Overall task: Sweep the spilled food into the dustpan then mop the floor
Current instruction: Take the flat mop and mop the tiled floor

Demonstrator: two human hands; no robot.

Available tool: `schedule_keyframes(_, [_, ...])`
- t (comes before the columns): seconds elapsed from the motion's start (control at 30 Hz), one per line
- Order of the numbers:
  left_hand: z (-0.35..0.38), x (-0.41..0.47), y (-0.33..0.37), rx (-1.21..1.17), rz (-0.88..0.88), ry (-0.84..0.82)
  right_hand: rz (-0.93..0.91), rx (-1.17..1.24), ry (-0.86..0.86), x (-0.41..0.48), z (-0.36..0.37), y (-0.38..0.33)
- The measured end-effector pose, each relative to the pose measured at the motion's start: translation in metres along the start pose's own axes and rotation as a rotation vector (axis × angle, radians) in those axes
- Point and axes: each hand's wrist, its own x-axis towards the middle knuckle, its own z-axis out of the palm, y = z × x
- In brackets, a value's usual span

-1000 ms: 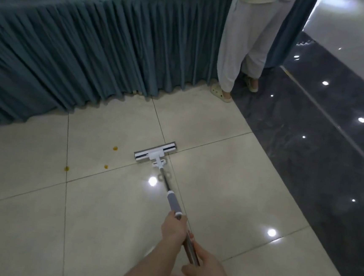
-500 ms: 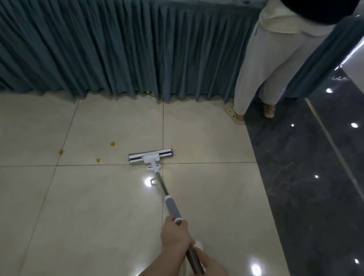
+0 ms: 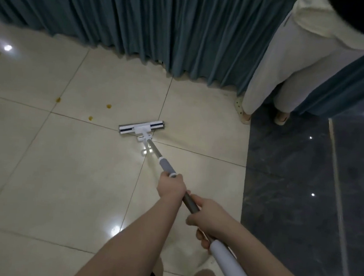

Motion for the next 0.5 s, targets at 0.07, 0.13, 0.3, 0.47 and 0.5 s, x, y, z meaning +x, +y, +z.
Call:
schedule_keyframes(0.07, [0.026, -0.006, 0.005, -0.033, -0.01, 0.018, 0.001, -0.045, -0.01, 0.003, -0.03, 0.007])
schedule_keyframes(0.13, [0.051, -0.011, 0.011, -0.104, -0.055, 0.047, -0.005, -0.084, -0.042, 0.007, -0.061, 0.013])
schedule_keyframes(0.3, [0.117, -0.03, 0.028, -0.263, -0.075, 0.081, -0.052, -0.143, -0.116, 0.021, -0.137, 0.035])
schedule_keyframes(0.47, [0.165, -0.047, 0.044, -0.388, -0.137, 0.085, -0.113, -0.228, -0.182, 0.046, -0.193, 0.058])
schedule_keyframes(0.5, [0.173, -0.047, 0.049, -0.414, -0.154, 0.09, -0.126, -0.26, -0.183, 0.052, -0.203, 0.058])
